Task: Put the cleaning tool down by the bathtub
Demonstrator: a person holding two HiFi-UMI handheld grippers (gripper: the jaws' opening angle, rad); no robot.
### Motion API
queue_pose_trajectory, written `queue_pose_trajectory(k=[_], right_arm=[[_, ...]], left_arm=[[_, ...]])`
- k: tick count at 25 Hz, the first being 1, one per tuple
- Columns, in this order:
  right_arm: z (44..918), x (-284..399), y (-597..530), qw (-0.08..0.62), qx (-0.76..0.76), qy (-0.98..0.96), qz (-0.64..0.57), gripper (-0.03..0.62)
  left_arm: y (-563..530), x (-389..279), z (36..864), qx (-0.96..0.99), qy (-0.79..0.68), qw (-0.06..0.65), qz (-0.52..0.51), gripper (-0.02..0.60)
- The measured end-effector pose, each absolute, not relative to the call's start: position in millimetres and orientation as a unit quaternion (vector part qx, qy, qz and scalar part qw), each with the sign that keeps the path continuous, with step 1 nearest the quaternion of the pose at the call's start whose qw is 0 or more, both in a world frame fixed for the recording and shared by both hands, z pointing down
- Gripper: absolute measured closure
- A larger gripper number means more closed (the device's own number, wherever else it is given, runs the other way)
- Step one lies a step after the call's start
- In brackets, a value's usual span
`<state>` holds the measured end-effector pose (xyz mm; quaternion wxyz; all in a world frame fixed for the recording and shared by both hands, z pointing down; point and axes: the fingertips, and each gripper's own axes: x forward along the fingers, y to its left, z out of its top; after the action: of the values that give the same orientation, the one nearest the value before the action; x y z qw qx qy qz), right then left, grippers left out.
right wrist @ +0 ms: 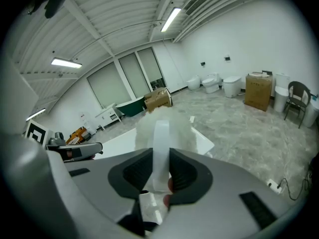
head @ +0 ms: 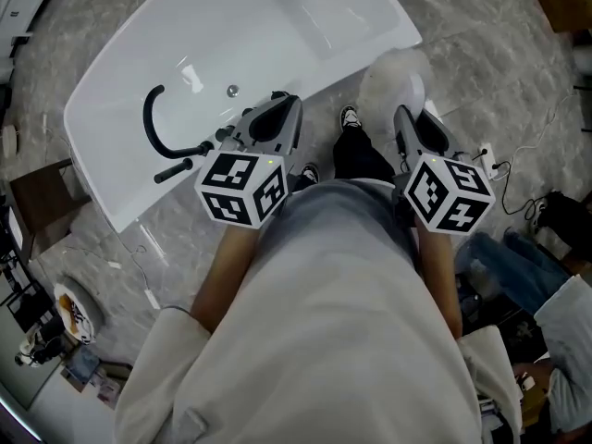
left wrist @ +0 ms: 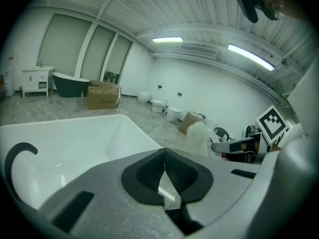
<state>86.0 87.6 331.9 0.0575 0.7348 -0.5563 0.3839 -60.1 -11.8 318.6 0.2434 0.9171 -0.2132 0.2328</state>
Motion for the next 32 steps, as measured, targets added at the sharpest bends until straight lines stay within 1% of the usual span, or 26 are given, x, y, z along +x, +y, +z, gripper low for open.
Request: queue_pose_trajectory(k=[10, 20, 32], right_arm=[[344, 142, 36, 0.071, 0.690, -0.603, 0.393, 0.510], [356, 172, -10, 0.098, 0.637, -0.655, 0.396, 0.510], [372, 164, -37, 0.137, 0.573, -0.705, 0.395, 0.510]], left_arm=[[-43, -13, 322, 0.901, -0.269, 0.258, 0.224, 0.578], [-63, 5, 334, 0.873, -0.335, 0.280, 0.217, 0.578], [-51, -9, 345, 0.839, -0.399, 0.306, 0.208, 0.578]])
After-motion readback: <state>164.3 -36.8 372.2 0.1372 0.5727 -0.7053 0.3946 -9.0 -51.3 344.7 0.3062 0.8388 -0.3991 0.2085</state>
